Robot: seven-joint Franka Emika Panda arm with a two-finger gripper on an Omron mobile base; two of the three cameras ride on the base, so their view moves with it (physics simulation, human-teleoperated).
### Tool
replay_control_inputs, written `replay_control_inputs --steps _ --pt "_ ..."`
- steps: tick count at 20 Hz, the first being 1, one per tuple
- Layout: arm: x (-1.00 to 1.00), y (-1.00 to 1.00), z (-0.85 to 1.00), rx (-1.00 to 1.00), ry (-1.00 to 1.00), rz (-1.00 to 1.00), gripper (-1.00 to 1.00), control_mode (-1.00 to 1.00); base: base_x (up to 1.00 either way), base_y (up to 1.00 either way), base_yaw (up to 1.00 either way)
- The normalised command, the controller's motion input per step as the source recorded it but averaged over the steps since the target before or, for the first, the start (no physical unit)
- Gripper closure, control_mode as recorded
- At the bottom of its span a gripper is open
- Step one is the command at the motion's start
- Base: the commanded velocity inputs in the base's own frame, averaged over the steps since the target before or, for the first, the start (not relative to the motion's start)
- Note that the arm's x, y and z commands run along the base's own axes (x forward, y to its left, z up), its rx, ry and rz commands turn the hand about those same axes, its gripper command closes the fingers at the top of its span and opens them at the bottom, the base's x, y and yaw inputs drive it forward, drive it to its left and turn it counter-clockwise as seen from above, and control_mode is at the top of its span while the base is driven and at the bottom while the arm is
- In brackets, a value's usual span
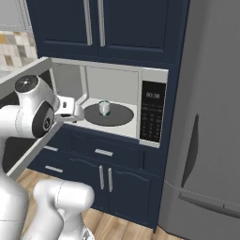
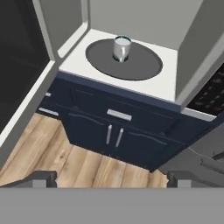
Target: Pick the mug from the counter and place it inside the microwave. Then close the microwave.
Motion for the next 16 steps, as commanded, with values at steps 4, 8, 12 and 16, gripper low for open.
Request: replay_control_inputs --steps 4,8,12,16 --pt "-0.97 0.00 0.46 0.00 -0.11 0.00 -1.00 -1.00 0.00 0.00 0.00" --pt "-0.98 0.00 0.29 0.00 -0.08 0.00 -1.00 -1.00 0.00 0.00 0.00" --pt "-0.84 0.04 0.07 0.00 -0.01 0.00 -1.00 -1.00 0.00 0.00 0.00" --pt "-0.79 0.04 0.04 0.00 -0.04 -0.01 -1.00 -1.00 0.00 0.00 0.00"
